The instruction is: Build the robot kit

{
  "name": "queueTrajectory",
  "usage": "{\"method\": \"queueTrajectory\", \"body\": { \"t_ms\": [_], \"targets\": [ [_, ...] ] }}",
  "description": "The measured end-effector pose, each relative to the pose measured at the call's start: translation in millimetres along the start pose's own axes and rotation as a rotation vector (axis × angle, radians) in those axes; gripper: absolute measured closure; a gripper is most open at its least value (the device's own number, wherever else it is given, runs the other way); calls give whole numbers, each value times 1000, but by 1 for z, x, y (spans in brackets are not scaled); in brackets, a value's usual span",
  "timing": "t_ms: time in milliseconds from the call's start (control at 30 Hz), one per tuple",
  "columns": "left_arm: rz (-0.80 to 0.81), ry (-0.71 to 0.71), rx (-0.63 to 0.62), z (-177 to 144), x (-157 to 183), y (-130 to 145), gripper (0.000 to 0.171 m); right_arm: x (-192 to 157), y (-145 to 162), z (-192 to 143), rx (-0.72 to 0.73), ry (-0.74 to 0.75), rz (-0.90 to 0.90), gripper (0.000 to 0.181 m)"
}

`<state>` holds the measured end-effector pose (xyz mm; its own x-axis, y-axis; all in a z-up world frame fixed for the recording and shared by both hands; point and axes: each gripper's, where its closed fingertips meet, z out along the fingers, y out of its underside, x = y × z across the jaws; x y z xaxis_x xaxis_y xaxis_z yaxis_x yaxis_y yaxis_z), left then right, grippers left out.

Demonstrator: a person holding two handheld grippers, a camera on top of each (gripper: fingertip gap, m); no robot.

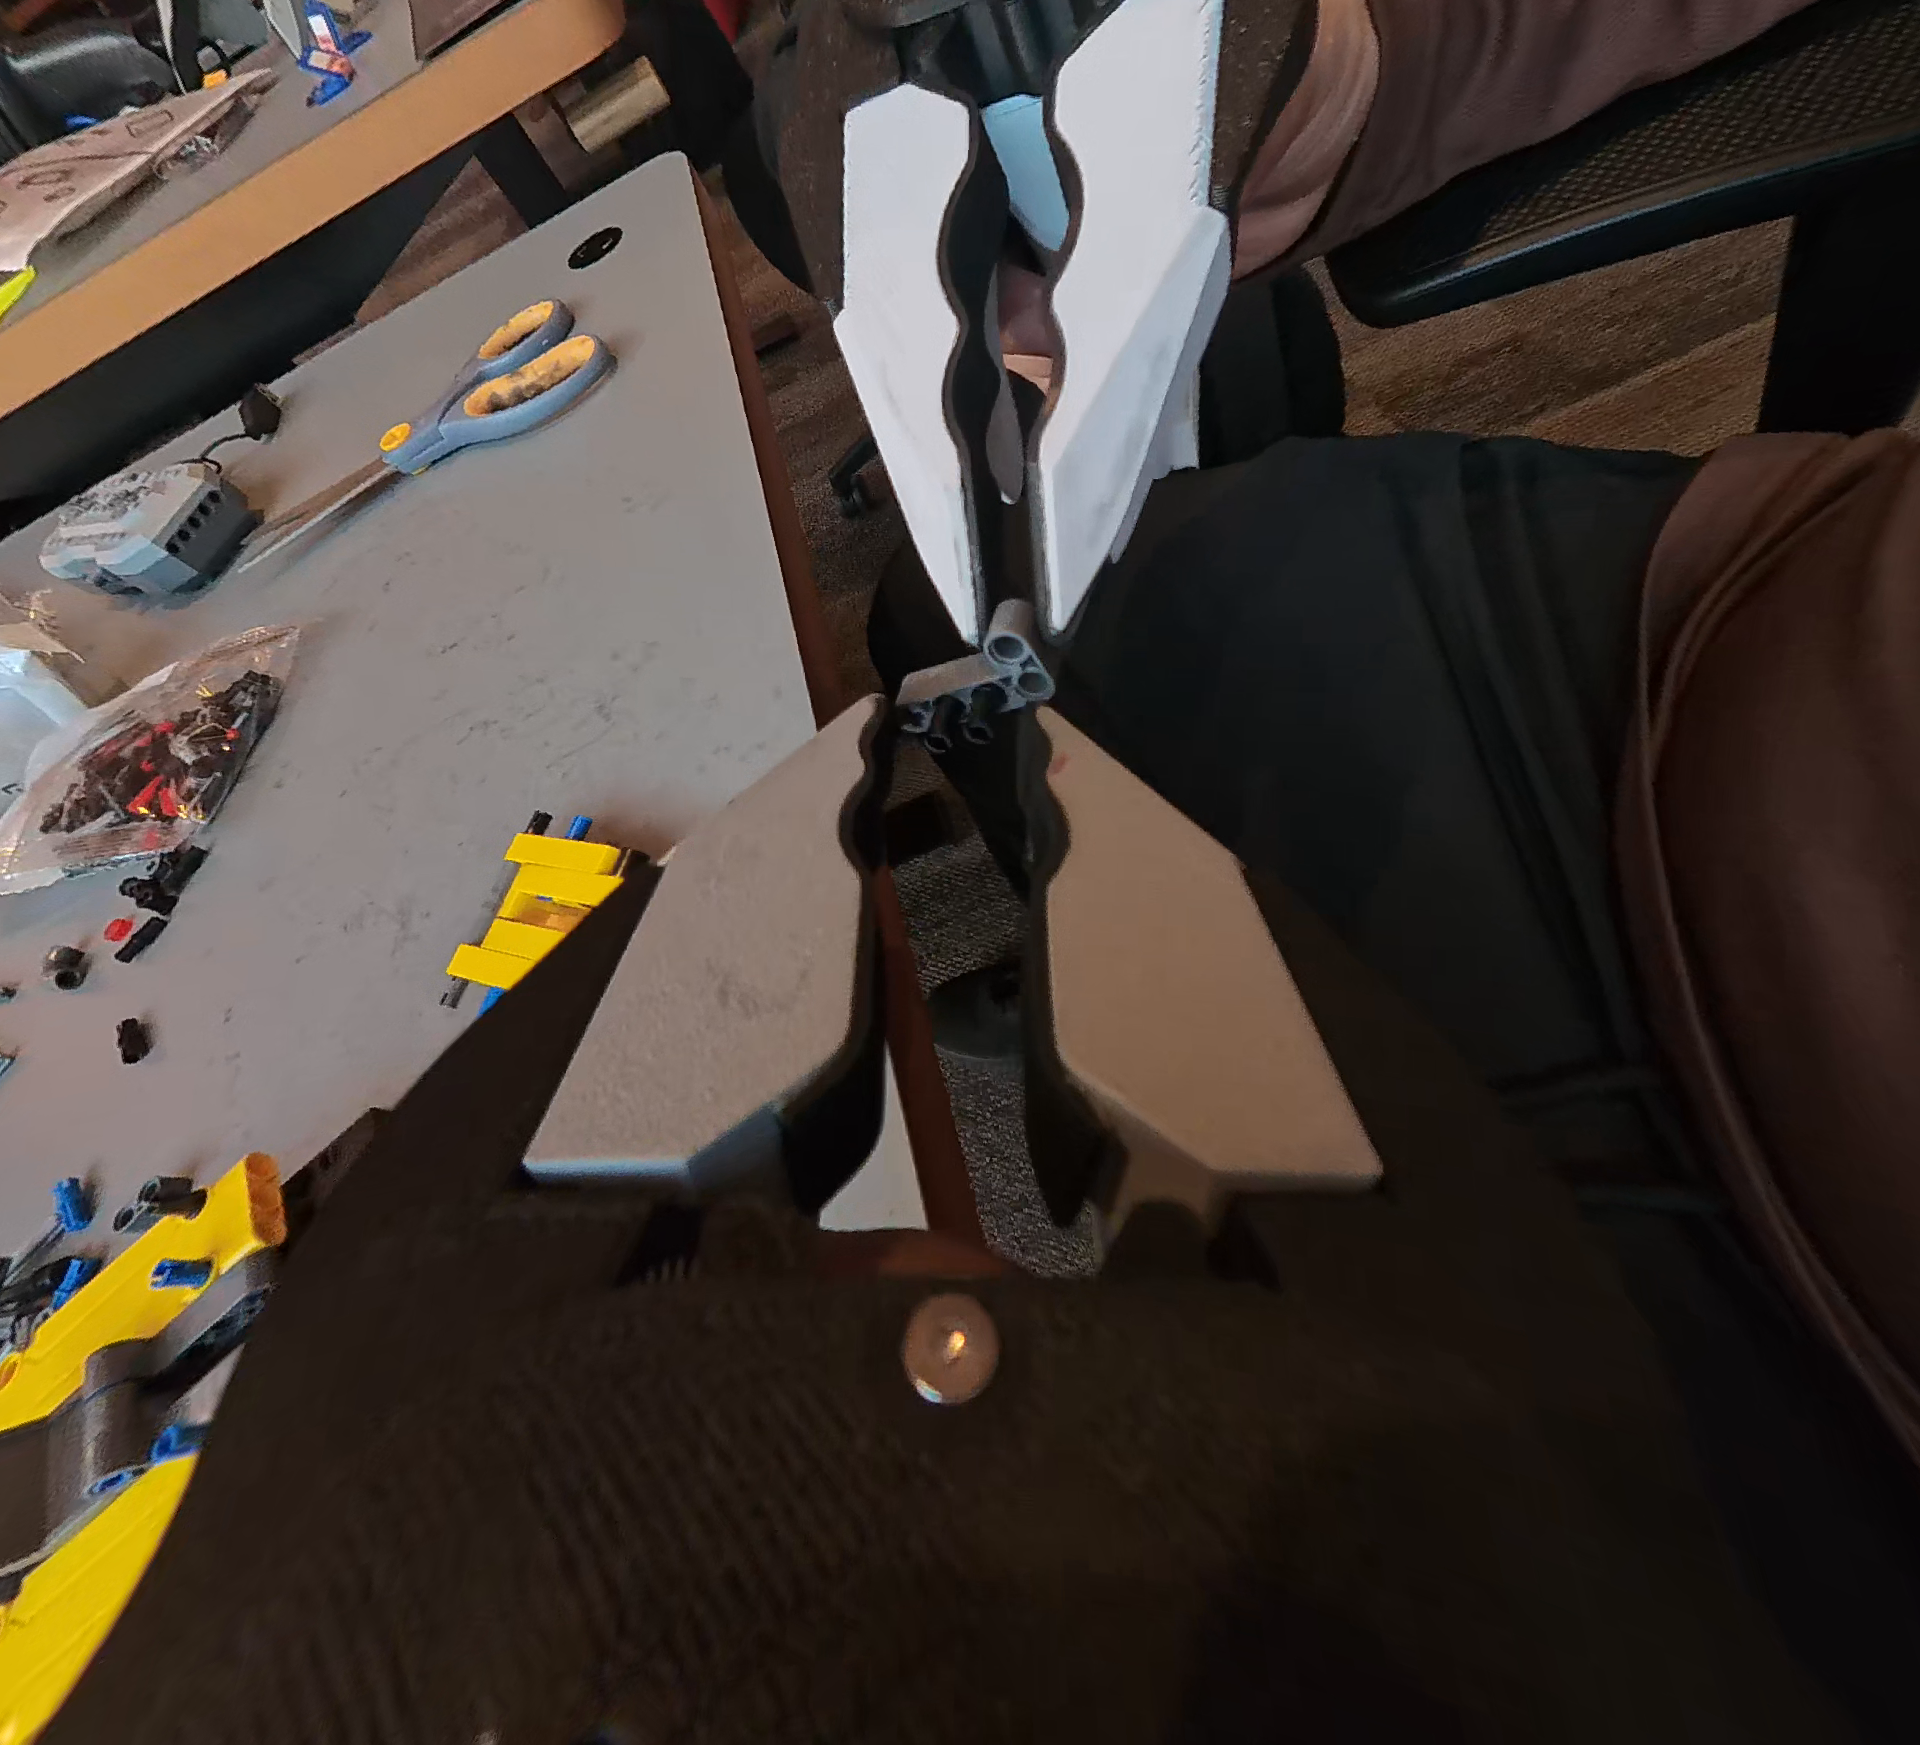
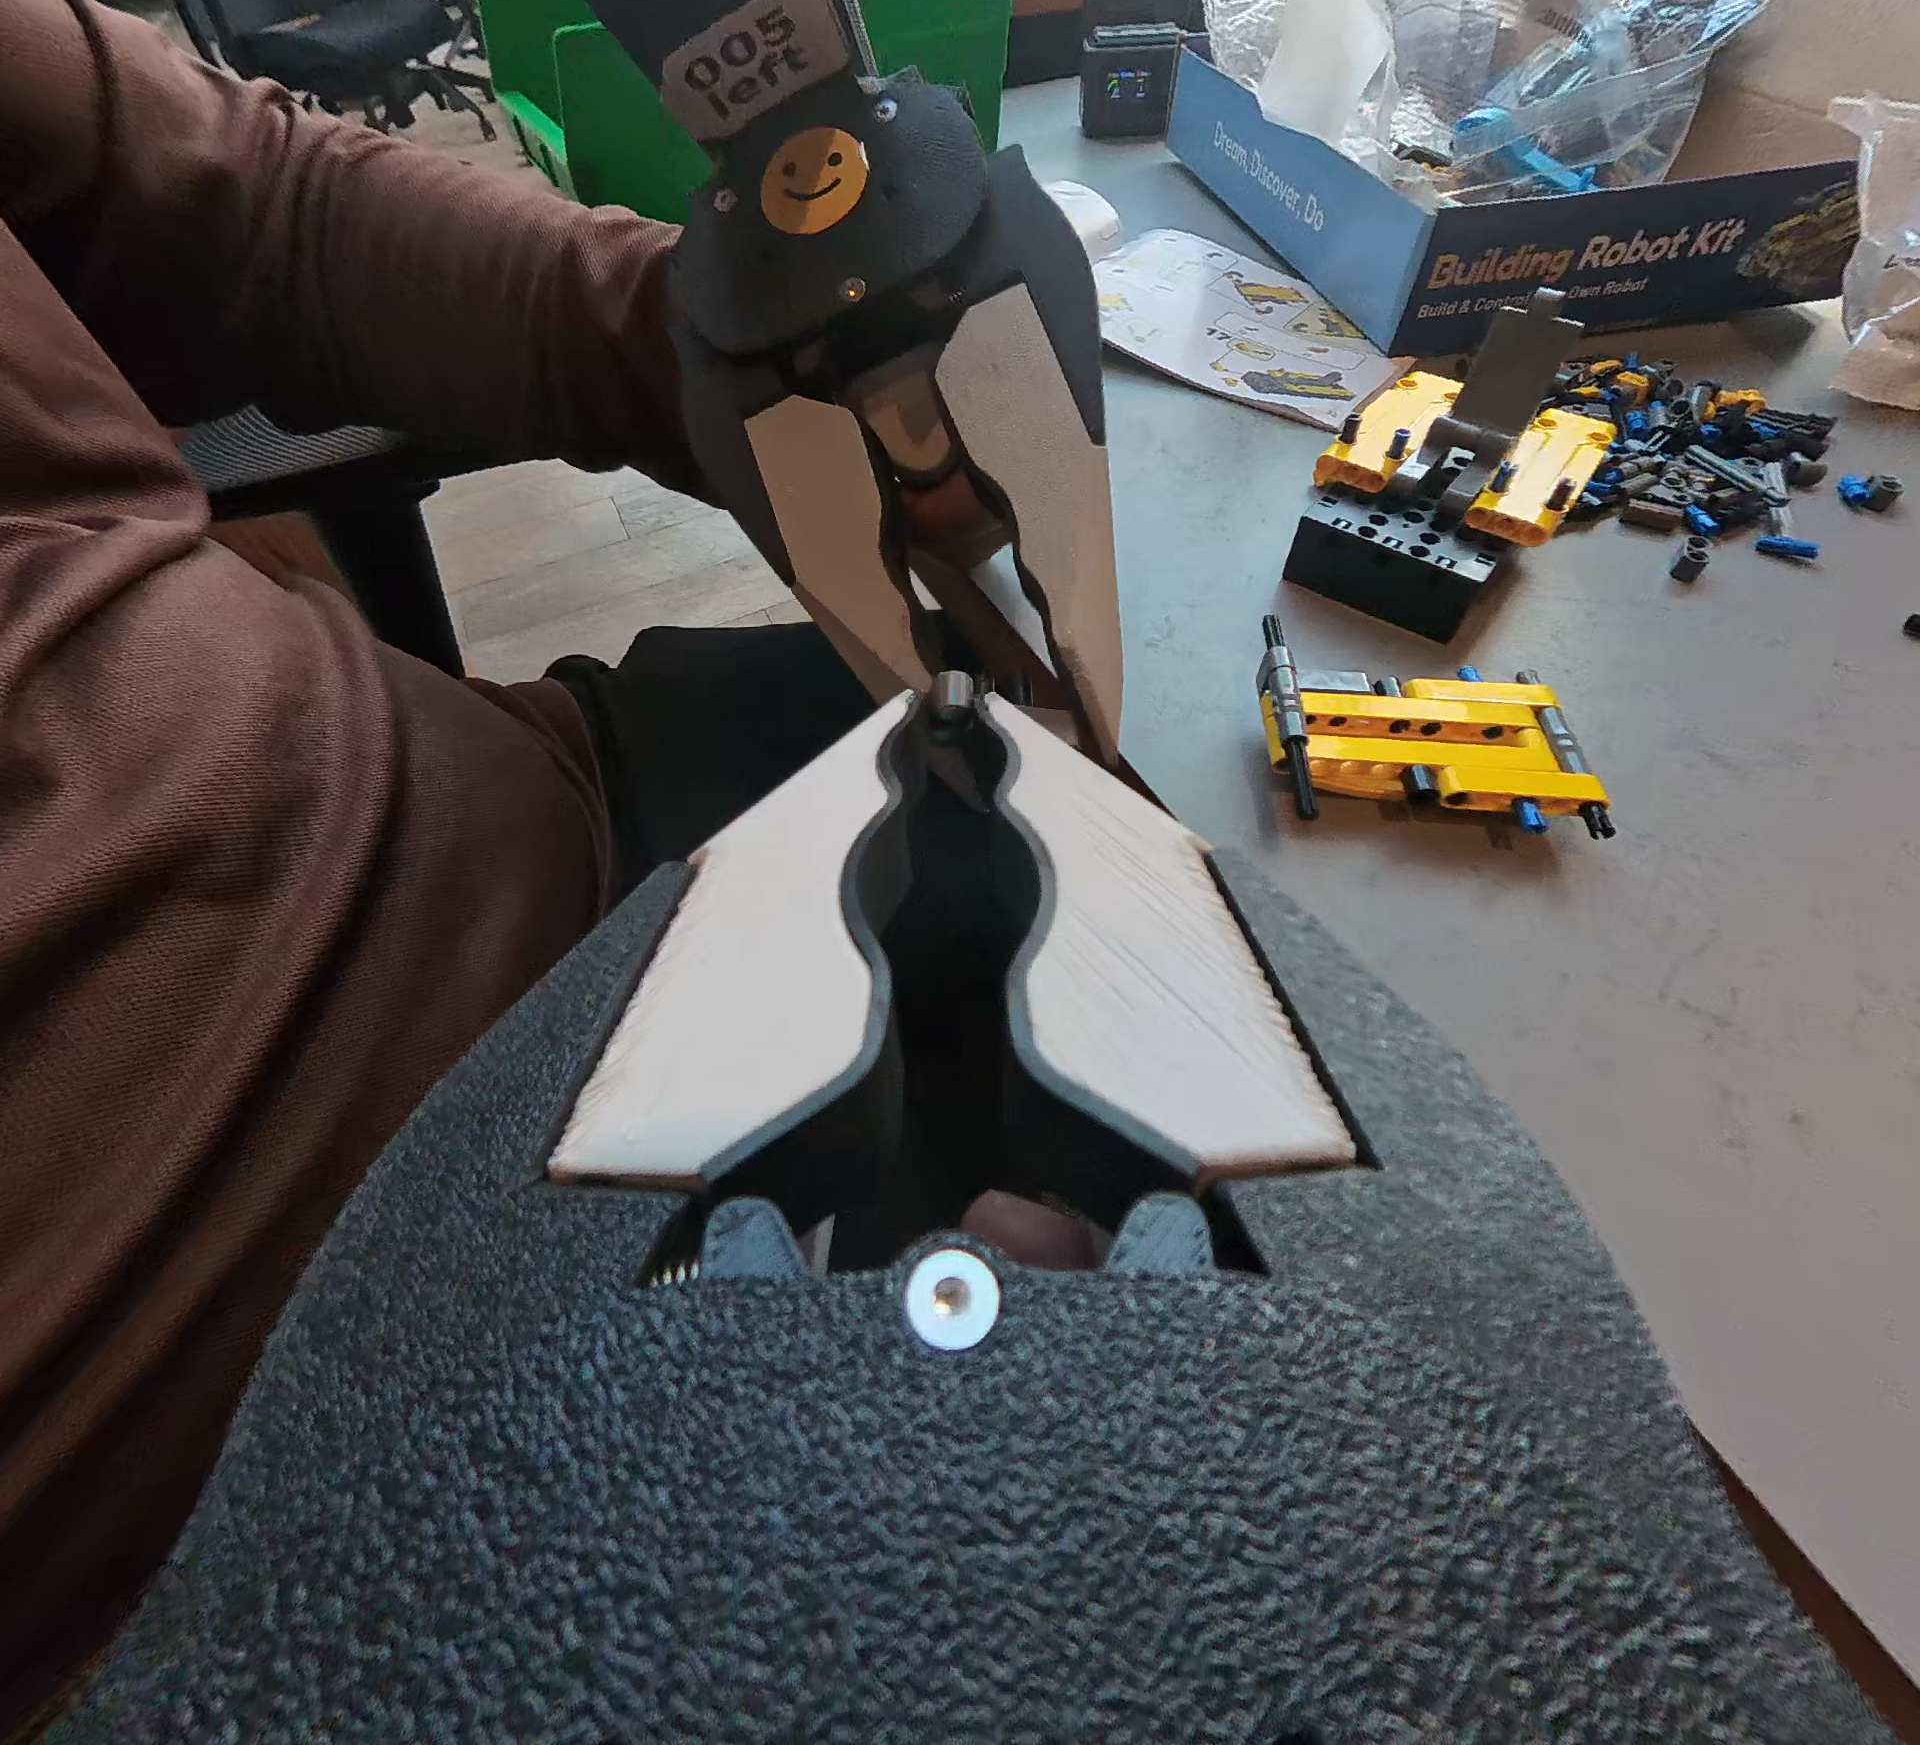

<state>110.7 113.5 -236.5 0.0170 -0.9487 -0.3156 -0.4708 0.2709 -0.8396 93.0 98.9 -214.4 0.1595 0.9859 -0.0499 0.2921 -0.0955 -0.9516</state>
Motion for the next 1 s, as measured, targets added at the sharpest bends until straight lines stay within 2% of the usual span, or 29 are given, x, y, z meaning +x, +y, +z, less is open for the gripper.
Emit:
{"method": "queueTrajectory", "body": {
  "t_ms": [400, 600, 733, 867, 1000],
  "targets": [
    [-4, -2, -24, 2, 1, 4, 152, 1, 4, 2, -15, 15, -13, 173],
    [-33, -28, -31, -1, -5, 6, 149, 9, 2, 0, -41, 102, -101, 174],
    [-70, -87, -54, -14, -27, 14, 145, 33, 2, -10, -30, 194, -143, 174],
    [-81, -95, -181, -23, -50, 32, 139, 51, 16, -6, -72, 174, -118, 174],
    [8, -74, -301, -19, -65, 49, 140, 71, 28, -5, -104, 210, -119, 174]
  ]
}}
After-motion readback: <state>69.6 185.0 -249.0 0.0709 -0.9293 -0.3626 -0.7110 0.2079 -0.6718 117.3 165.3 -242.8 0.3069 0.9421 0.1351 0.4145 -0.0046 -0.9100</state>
